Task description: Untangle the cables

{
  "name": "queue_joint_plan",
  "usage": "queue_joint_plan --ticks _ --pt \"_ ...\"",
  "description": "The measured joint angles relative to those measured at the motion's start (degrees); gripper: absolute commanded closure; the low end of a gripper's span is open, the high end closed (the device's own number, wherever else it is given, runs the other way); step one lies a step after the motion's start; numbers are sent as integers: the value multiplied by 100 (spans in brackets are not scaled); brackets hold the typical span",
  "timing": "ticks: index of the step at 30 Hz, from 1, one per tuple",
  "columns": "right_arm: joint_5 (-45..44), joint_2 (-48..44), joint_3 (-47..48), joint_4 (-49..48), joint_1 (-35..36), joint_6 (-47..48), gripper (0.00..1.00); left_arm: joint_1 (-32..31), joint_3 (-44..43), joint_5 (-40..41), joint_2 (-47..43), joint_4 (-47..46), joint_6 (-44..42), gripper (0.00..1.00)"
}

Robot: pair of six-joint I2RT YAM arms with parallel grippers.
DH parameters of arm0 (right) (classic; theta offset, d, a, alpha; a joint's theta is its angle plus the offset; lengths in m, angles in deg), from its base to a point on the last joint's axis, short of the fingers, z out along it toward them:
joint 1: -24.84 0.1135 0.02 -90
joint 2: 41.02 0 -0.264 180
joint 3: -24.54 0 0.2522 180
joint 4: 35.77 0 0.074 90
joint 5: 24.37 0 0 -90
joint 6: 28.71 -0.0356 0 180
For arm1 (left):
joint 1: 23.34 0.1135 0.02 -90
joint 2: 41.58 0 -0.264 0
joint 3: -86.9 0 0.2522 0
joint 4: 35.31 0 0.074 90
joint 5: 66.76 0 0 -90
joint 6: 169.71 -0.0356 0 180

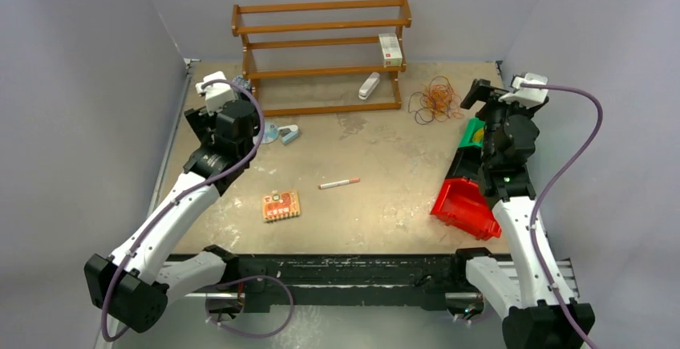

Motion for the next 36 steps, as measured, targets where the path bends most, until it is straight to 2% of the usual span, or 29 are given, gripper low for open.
queue_joint_plan --ticks 8,14,20,27,36 --pt "72 304 2 20 -173 -481 1 57 0 -411 352 57 192 2" --pt "-210 623 142 125 -216 -859 1 136 -9 -743 614 52 282 2" --pt "-350 876 369 428 -251 -1152 1 540 -13 -1342 811 15 455 2" --pt "-334 1902 1572 1174 -293 -1272 1 833 -33 -1768 859 11 595 2" --pt "417 3858 3226 2138 -323 -1276 1 833 -74 -1803 813 9 586 3"
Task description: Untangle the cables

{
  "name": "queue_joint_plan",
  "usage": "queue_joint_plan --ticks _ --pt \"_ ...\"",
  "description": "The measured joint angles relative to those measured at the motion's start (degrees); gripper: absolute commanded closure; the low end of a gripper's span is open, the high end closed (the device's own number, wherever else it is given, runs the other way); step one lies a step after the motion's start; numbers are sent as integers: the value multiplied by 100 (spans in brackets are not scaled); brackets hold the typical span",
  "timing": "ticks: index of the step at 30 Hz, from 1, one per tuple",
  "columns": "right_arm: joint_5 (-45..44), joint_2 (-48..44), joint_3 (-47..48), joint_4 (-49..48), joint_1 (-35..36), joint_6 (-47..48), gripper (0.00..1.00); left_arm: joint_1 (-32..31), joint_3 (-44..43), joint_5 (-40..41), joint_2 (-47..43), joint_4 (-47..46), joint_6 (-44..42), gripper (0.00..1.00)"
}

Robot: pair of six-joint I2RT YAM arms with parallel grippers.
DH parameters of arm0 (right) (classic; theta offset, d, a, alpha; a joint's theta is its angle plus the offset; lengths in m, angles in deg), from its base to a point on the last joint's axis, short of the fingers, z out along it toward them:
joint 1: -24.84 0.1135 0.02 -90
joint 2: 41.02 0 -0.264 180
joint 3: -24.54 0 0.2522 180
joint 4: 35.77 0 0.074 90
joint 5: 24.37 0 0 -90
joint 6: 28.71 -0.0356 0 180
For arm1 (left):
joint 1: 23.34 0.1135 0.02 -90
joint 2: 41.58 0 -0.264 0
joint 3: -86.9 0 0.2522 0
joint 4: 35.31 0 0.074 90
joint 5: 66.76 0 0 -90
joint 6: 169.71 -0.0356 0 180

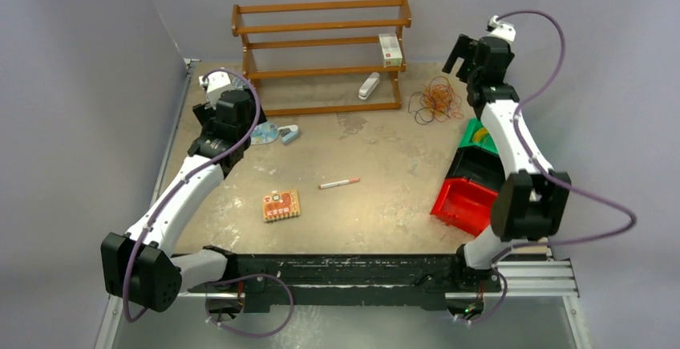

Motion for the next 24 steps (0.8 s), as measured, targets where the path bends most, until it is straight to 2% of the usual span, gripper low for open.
queue_joint_plan --ticks 14,21,24 --pt "422 3650 2855 1099 -179 310 1 -7 0 -79 -186 -42 -13 3" --pt "748 4658 3799 1370 -341 555 1 -7 0 -133 -188 -48 -15 3" --pt "968 4857 3899 1412 -361 673 5 -7 0 -151 -188 -68 -17 4"
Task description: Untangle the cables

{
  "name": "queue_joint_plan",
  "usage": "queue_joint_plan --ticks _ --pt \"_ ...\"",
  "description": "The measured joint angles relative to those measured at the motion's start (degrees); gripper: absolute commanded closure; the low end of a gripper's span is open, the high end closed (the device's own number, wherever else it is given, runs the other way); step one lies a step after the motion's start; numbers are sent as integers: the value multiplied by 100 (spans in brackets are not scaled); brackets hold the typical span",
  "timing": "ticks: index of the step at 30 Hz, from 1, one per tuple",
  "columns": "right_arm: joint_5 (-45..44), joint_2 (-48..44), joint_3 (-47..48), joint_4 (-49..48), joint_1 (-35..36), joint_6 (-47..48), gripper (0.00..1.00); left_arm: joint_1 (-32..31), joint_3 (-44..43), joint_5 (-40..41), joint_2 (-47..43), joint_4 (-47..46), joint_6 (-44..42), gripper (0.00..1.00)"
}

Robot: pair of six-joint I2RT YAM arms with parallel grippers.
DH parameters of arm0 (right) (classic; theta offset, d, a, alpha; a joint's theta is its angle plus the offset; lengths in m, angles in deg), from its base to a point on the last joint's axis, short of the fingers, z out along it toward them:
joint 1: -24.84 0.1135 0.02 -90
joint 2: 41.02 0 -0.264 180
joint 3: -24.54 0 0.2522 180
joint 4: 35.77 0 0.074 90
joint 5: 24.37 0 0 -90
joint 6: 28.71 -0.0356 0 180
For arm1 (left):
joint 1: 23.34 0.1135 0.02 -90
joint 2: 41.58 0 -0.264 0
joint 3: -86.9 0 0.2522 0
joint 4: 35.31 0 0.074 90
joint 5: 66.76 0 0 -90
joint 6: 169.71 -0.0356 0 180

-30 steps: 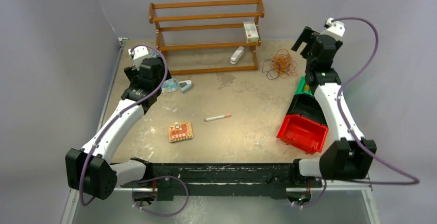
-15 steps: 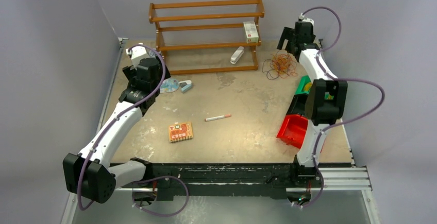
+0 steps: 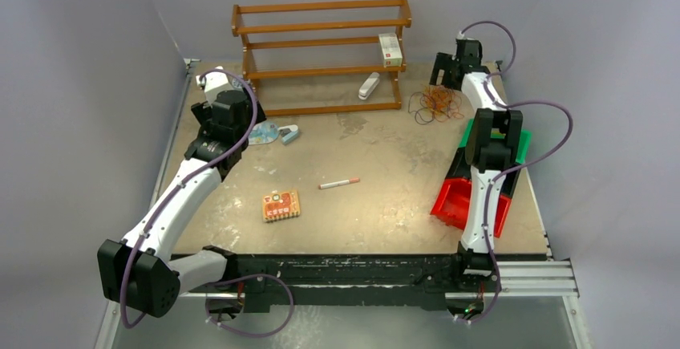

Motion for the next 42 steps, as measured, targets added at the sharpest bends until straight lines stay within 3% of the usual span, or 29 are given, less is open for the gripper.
queue_joint_plan --ticks 7,17,23,34,42 --pt "422 55 0 -26 13 153 28 0 0 -37 -28 -13 2 5" --pt "542 55 -103 -52 13 168 29 0 0 -96 -48 -15 2 5" --pt "522 52 -387 -188 15 192 44 0 0 -125 -48 -15 2 6" --pt "651 -492 -1600 -538 232 166 57 0 0 -162 -48 -17 2 6" --pt "627 -1443 -2861 -675 999 13 67 0 0 -162 -48 -17 2 6"
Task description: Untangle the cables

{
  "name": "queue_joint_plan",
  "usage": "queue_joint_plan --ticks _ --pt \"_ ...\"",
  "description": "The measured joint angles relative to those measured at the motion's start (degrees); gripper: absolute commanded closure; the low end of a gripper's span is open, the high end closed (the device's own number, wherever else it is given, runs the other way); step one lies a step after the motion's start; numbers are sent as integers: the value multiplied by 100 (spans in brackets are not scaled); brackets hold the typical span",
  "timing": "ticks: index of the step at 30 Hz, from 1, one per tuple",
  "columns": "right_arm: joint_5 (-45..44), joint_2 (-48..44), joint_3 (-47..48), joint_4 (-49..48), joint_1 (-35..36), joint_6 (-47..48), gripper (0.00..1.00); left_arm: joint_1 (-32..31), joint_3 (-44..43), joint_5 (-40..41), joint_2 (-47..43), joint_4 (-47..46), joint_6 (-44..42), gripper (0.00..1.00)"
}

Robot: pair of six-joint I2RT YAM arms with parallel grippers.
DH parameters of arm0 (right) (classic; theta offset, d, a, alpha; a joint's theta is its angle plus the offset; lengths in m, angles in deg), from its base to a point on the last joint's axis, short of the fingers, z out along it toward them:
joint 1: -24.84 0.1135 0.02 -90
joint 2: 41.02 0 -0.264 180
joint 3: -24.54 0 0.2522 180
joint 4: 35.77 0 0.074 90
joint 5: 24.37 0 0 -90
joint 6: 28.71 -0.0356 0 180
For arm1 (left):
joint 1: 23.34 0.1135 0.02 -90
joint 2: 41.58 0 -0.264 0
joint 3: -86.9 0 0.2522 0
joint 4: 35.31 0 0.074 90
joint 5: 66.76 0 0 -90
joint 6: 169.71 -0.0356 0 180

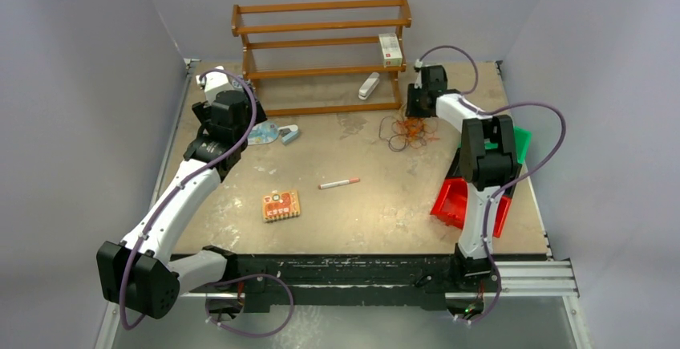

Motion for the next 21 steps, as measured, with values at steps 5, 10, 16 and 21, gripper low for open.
queue_joint_plan --ticks 5,10,16,21 --pt "11 -634 -894 -214 546 -210 68 0 0 0 -2 0 0 6" --pt "9 -1239 -1759 -372 1012 -496 68 -7 0 0 -11 -2 0 6" --pt "31 -1779 -2260 -503 1692 -970 67 -24 0 0 -20 -2 0 6" --pt "118 -2011 -2332 -664 2417 -1379 67 -39 0 0 -52 -2 0 6"
